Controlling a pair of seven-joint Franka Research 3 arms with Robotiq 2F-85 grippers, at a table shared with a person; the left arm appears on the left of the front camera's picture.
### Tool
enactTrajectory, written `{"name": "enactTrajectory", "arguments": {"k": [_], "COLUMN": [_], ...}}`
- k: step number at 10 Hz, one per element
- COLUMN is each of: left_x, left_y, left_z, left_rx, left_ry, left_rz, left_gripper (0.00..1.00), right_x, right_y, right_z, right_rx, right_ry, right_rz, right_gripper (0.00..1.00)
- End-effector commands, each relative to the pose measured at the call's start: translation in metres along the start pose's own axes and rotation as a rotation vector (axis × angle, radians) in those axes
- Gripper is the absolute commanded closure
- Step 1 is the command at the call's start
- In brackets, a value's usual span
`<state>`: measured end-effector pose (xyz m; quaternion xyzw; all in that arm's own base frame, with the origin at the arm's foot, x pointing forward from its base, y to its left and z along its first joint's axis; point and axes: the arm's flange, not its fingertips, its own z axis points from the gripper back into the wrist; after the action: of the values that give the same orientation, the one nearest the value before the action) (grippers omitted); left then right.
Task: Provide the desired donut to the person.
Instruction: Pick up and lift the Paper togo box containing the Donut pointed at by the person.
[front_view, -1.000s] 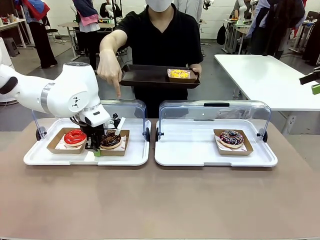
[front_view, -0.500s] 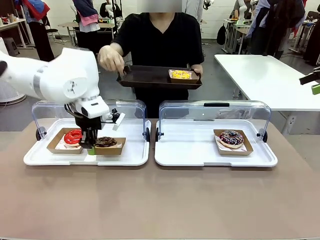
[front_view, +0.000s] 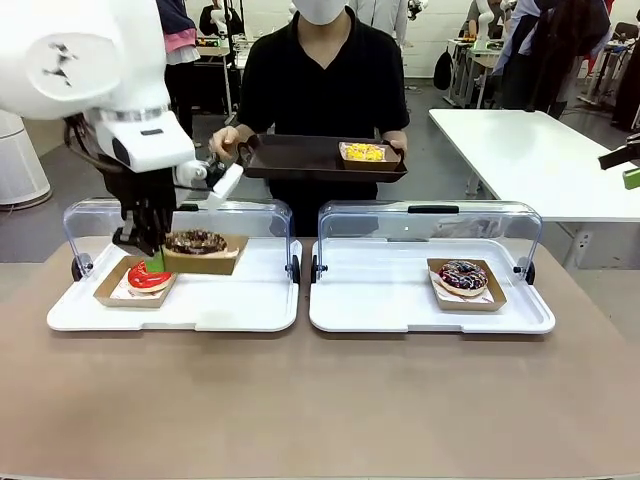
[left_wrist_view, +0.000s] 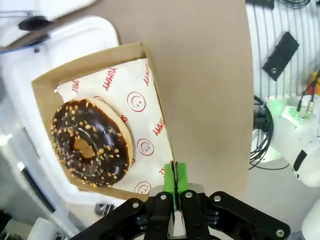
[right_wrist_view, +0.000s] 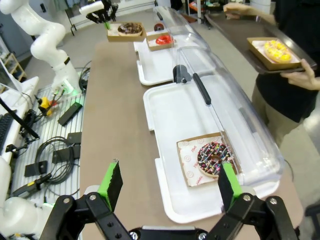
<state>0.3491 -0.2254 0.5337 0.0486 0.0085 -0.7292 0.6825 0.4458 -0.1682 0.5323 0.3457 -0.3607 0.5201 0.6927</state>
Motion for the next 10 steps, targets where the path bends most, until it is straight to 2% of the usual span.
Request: {"name": "enactTrajectory", "arguments": {"k": [1, 3, 5, 6, 10], "left_x": [0.003, -0.004, -0.018, -0.007, -0.007], "left_y": [-0.006, 0.003, 0.014, 0.0, 0.0], "left_z": [0.016, 0.026, 0.016, 0.031, 0.031], "left_rx": [0.111, 0.118, 0.095, 0.103, 0.103], "left_ry": [0.016, -0.019, -0.053, -0.028, -0.028], "left_rz": [0.052, 0.078, 0.075, 0.063, 0.063], "left_gripper": [1.0, 1.0, 1.0, 1.0, 1.0], "right_x": [-0.001, -0.001, -0.001, -0.001, -0.001], "right_y": [0.0, 0.0, 0.0, 0.0, 0.0], "right_z": [-0.001, -0.001, -0.001, -0.001, -0.001], "right_rx": [-0.007, -0.007, -0.007, -0.007, -0.007], "right_ry": [0.001, 0.001, 0.001, 0.001, 0.001], "right_rz": [-0.005, -0.005, -0.005, -0.005, -0.005], "right_gripper": [0.0, 0.0, 0.0, 0.0, 0.0]}}
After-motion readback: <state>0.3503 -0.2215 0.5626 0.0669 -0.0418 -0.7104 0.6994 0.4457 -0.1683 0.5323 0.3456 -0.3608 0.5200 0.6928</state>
